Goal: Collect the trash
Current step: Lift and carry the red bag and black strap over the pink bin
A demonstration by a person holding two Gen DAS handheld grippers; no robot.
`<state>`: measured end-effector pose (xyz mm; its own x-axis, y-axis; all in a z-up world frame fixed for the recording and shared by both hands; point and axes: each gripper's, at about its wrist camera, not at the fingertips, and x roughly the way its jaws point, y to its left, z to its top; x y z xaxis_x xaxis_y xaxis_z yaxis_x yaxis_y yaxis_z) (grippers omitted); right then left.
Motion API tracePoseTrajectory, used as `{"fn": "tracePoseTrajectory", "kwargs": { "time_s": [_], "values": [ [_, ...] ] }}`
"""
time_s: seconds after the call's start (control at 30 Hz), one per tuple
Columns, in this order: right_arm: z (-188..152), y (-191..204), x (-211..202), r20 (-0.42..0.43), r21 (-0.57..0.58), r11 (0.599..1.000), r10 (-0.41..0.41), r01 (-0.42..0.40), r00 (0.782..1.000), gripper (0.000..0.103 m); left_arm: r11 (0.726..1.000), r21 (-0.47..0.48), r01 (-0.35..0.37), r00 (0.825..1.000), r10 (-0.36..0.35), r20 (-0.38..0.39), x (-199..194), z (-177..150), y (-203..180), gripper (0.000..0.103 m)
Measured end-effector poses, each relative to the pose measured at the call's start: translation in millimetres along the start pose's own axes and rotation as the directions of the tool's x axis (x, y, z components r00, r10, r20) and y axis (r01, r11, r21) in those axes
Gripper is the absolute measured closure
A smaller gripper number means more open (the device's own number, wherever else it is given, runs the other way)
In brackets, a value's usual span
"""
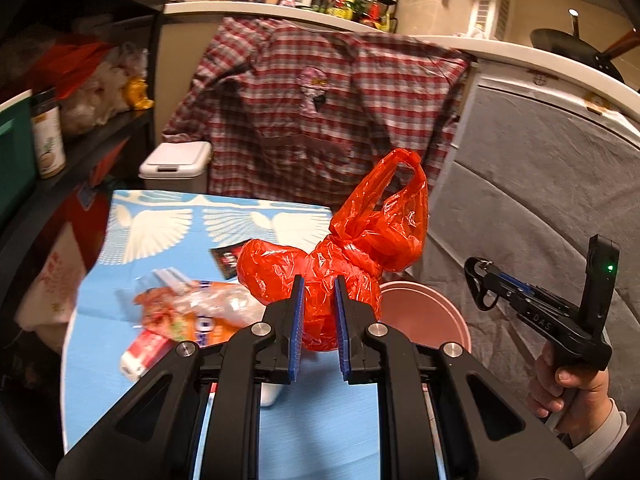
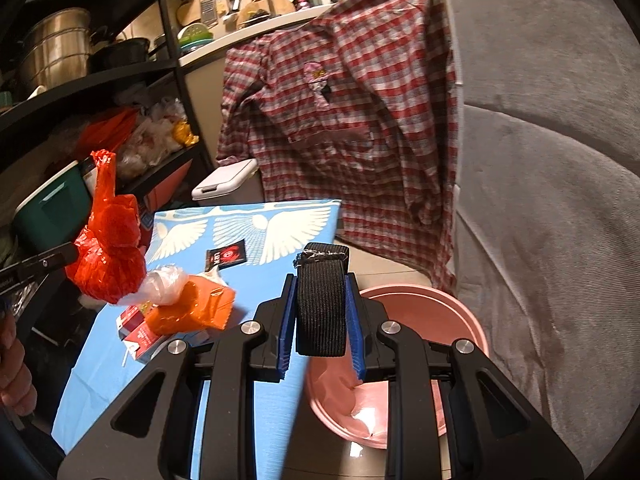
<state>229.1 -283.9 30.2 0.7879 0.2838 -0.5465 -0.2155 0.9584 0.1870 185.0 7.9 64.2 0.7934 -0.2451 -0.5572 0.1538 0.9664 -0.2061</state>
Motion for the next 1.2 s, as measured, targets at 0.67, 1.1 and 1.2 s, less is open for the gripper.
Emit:
{"fn": "tracePoseTrajectory", "kwargs": {
  "time_s": [0.67, 1.1, 1.2],
  "values": [
    [4.0, -39.7, 9.4, -0.011, 0.060, 0.996, -0.059, 0.060, 0.998, 0.079, 0.987, 0.105, 0.120, 0.987, -0.107, -0.123, 81.5, -6.2, -89.6, 0.089],
    [3.5, -51.5, 19.5, -0.030, 0.072, 0.994, -0.074, 0.076, 0.997, 0.079, 0.980, 0.152, 0.126, 0.978, -0.097, -0.186, 129.3, -15.2, -119.9, 0.089],
    [3.6, -53.0, 21.1, -0.032, 0.077, 0.994, -0.075, 0.077, 0.997, 0.079, 0.981, 0.145, 0.128, 0.977, -0.100, -0.189, 132.0, -14.5, -121.0, 0.089]
  ]
}}
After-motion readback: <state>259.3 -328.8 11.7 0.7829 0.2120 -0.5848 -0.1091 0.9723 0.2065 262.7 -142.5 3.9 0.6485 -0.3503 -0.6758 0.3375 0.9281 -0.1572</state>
